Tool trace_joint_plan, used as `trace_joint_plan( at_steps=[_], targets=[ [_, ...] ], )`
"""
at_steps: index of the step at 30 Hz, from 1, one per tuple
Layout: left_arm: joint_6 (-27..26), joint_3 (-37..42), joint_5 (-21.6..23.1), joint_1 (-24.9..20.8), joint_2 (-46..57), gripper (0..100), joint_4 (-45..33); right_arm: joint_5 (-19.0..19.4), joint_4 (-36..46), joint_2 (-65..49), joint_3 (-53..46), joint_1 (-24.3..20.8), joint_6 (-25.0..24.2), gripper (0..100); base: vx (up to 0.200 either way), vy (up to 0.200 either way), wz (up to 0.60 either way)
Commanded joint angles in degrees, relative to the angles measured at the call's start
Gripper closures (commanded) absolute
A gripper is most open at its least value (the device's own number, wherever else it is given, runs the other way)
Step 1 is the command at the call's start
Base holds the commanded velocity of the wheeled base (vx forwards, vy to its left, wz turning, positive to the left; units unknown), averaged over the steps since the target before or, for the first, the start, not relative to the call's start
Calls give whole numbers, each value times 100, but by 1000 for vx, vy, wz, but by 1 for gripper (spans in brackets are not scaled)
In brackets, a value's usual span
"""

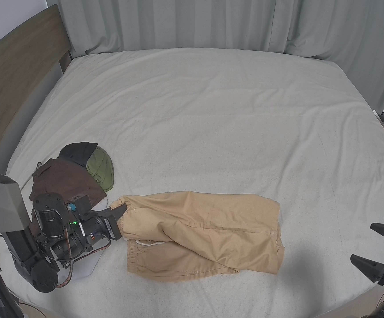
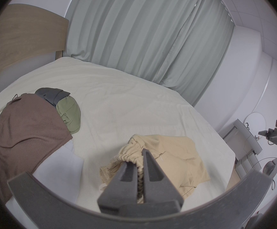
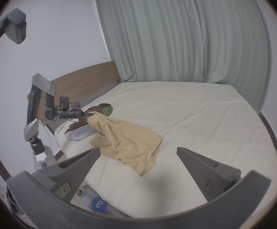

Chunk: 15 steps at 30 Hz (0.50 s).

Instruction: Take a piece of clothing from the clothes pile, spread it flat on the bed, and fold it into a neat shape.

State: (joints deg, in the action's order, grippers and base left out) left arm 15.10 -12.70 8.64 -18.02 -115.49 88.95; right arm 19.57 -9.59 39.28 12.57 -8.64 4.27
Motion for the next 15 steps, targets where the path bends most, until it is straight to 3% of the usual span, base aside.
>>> trace_joint_plan(
  at_steps=[1, 10, 15],
  targets=[
    [1, -4, 6, 0, 18, 100, 17, 109, -25, 836, 352, -278, -40, 0, 0, 0, 0],
    [10, 5, 6, -26, 1, 100, 17, 276, -491, 1592, 466, -252, -251, 0, 0, 0, 0],
    [10, -13, 6, -18, -26, 100, 17, 311, -508, 1838, 536, -234, -646, 0, 0, 0, 0]
  ],
)
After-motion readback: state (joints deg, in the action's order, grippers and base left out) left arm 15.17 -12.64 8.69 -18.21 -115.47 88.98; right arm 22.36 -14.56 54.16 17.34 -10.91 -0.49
